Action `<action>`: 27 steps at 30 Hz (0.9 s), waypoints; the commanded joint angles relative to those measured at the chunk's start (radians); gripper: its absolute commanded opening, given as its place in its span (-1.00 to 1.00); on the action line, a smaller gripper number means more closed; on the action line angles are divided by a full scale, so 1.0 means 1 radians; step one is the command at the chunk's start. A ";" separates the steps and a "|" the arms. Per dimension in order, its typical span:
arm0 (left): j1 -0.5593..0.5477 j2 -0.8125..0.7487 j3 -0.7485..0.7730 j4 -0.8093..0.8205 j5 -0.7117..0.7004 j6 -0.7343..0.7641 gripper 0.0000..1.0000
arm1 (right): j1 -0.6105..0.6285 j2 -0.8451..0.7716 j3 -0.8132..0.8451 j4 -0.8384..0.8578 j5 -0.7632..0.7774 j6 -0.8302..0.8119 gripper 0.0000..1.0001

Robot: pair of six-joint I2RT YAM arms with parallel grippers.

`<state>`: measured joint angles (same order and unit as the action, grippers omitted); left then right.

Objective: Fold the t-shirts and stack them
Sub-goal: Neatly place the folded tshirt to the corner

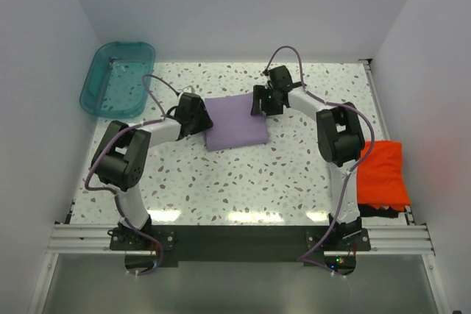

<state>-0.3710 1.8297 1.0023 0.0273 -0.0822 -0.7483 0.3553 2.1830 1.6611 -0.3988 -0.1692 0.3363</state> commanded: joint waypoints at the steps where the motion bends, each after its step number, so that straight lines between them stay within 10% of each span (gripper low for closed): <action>1: 0.001 0.052 0.042 0.017 -0.007 0.004 0.02 | 0.027 0.017 -0.035 0.025 0.002 -0.006 0.38; 11: -0.023 0.164 0.177 -0.012 0.025 0.040 -0.27 | 0.093 0.012 -0.099 0.018 0.063 0.078 0.24; 19: -0.025 0.192 0.312 -0.073 0.033 0.072 -0.24 | 0.094 -0.066 -0.112 -0.110 0.252 0.187 -1.00; 27: 0.007 0.143 0.426 -0.185 -0.017 0.099 -0.07 | 0.083 -0.210 -0.196 -0.094 0.379 0.246 -1.00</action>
<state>-0.3843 2.0235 1.3731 -0.1078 -0.0731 -0.6834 0.4450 2.0590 1.4822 -0.4442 0.0933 0.5388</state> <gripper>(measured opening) 0.463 0.067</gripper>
